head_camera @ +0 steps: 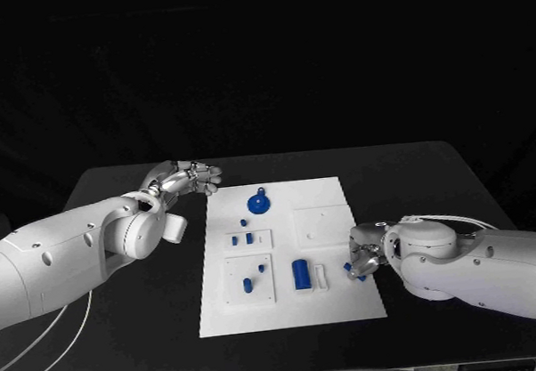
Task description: Assemble the parts on the task board
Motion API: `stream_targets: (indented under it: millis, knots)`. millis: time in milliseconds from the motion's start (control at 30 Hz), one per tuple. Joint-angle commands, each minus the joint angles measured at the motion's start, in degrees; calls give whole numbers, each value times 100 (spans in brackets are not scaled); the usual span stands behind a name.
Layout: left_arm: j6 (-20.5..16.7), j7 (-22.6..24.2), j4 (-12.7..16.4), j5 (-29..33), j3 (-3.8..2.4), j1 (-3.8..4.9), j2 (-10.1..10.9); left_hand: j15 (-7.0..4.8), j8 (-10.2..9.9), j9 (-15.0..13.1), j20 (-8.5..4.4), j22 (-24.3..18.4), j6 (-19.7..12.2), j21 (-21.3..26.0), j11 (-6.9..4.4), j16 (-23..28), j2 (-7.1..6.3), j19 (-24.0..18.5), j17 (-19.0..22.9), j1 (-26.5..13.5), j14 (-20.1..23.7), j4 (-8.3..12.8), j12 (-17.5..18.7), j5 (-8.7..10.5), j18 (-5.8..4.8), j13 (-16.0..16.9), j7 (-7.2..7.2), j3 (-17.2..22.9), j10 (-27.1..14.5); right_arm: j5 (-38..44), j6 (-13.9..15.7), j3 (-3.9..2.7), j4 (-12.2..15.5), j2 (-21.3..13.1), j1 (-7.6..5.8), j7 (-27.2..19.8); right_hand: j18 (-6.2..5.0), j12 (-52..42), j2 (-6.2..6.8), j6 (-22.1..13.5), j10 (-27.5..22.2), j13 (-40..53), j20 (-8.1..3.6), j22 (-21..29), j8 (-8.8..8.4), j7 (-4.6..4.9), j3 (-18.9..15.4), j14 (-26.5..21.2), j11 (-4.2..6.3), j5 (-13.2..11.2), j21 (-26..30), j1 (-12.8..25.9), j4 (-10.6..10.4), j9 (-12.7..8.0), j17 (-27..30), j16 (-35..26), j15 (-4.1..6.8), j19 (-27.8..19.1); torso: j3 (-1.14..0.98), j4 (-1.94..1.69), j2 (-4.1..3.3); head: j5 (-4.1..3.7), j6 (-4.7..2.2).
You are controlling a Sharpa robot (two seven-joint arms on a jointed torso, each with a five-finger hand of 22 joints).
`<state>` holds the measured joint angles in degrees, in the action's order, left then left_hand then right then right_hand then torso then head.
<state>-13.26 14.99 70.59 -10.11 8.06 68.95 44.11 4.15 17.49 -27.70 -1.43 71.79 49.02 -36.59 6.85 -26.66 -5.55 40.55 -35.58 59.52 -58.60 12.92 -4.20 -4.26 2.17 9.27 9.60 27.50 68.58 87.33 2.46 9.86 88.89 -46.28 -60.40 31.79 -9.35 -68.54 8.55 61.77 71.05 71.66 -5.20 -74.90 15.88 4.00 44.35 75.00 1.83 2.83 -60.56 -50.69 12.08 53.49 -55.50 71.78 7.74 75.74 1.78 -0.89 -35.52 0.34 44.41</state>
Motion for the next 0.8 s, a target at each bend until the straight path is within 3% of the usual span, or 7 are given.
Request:
stream_targets:
  millis: [33,167,800]
  knots:
    - [53,52,8,26,-5,7,-7,-7,23,9,-19,8,-34,30,1,22,-3,40,-9,-32,-38,-32,-5,7,83,-5,11,5,21,-660,-132,88,-49,10,118,40,-565,27,-127,14,39,-1,40,-58,-130,39,52,28,9,62,-27,0,-4,-1560,6,-35,5,6,3,-1,0,11,-1]
    - [55,45,-3,26,-5,7,-18,-7,24,9,-19,9,-34,31,1,24,-3,41,-11,-32,-39,-32,-5,7,83,-6,11,5,22,-1453,7,85,-65,6,107,-59,-565,46,-161,21,31,-8,51,-58,-141,41,80,28,8,66,-29,100,-51,-1570,10,-37,6,10,-1,5,3,43,3]
    - [57,52,4,26,-6,8,-18,-7,27,10,-18,15,-32,35,0,33,-2,43,-22,-34,-42,-39,-6,3,82,-8,10,7,24,-2385,529,35,149,25,-19,-221,-565,21,-148,61,77,26,36,-54,-146,27,-28,28,22,70,-32,362,-132,-1576,16,-38,23,26,1,2,-2,34,9]
